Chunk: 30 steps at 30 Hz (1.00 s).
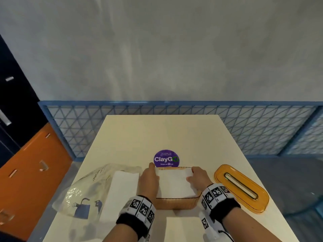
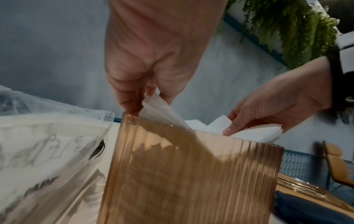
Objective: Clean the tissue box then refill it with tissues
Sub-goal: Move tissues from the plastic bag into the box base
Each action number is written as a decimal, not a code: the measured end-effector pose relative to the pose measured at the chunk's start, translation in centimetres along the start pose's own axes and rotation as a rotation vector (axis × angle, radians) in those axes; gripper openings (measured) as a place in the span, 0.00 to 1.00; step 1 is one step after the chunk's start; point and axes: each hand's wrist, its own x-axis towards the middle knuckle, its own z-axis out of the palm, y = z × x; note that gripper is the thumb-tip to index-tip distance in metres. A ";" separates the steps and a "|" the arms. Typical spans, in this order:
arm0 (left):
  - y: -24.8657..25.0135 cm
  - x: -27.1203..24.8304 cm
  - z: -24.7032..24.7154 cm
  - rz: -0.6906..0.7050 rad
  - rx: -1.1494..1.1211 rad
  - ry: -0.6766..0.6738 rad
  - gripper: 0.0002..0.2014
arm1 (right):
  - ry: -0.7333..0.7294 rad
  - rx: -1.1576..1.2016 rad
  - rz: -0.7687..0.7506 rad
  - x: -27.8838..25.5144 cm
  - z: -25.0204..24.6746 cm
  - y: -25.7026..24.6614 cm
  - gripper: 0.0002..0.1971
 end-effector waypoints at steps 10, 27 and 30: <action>0.9 -0.8 -0.4 0.148 0.499 -0.046 0.21 | 0.201 -0.278 -0.290 -2.2 1.1 -0.4 0.25; -0.7 2.5 -1.8 0.290 0.828 -0.672 0.35 | -0.315 -0.769 -0.458 -1.2 0.4 -0.2 0.35; -0.9 2.1 -0.8 0.299 0.861 -0.616 0.35 | -0.342 -0.801 -0.455 -1.3 0.3 -0.7 0.33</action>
